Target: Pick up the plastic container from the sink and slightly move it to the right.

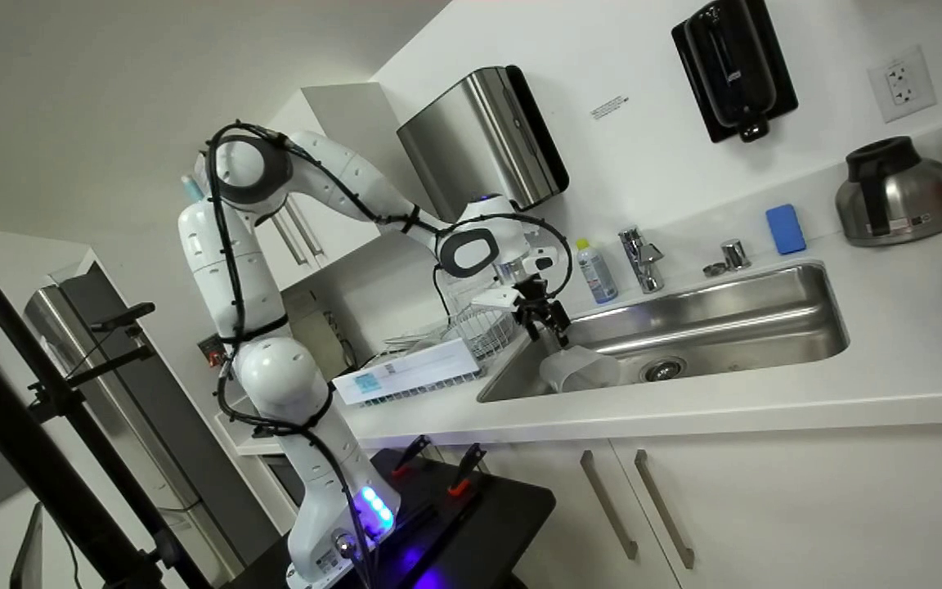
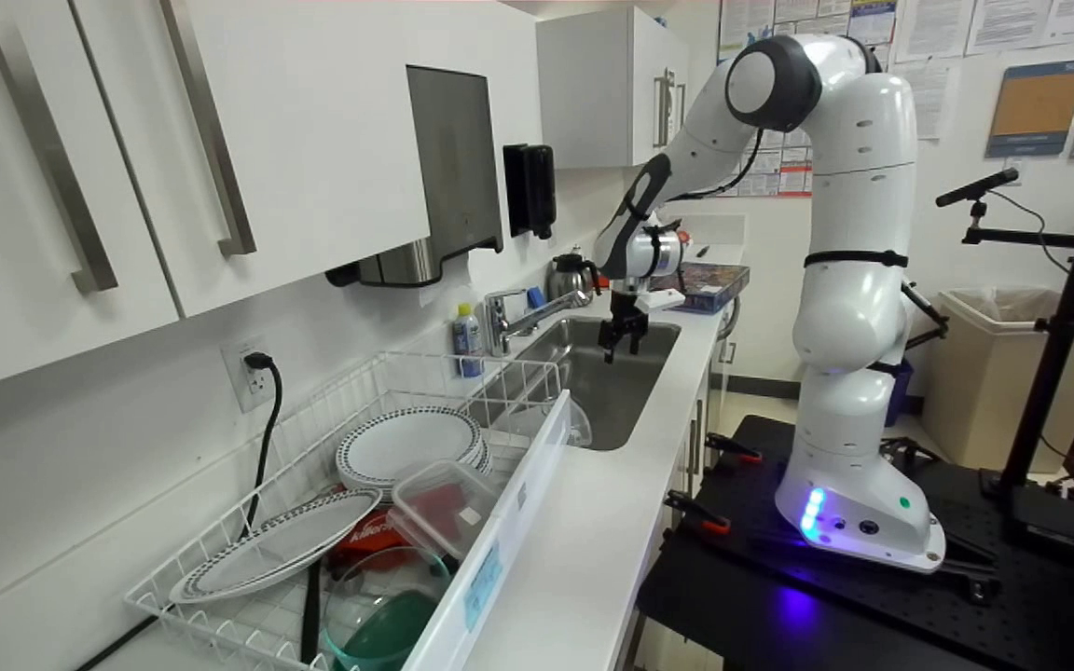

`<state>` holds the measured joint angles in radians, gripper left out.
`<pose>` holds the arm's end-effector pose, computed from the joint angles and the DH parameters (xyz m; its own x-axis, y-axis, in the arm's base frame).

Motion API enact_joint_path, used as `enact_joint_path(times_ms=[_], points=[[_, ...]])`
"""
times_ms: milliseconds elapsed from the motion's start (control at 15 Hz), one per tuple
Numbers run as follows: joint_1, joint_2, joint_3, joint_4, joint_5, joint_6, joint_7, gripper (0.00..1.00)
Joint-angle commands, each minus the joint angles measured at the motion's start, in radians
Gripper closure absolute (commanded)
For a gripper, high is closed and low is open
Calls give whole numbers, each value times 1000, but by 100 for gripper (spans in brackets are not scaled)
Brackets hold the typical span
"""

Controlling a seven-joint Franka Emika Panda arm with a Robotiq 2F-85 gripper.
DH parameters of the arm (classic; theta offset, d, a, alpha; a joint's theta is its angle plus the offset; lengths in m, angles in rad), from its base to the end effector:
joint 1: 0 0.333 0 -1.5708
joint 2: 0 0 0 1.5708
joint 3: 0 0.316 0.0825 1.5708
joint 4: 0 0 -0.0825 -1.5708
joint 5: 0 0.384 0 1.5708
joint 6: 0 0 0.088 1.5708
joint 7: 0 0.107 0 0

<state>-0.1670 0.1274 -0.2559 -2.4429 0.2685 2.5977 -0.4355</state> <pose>0.4437 -0.2072 0.2548 0.9746 -0.2136 0.0678 -0.2070 -0.9739 -0.0934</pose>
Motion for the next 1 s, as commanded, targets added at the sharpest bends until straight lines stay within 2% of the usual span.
enact_joint_path(times_ms=[0,200,400,467,533,933], points=[[-106,194,123,172,215,-41,-236,0],[-227,336,223,326,347,-148,-367,0],[-306,455,265,468,412,-318,-432,0],[-318,476,264,500,415,-378,-438,0],[-273,418,236,411,392,-283,-412,0],[-284,454,241,445,408,-309,-420,0]])
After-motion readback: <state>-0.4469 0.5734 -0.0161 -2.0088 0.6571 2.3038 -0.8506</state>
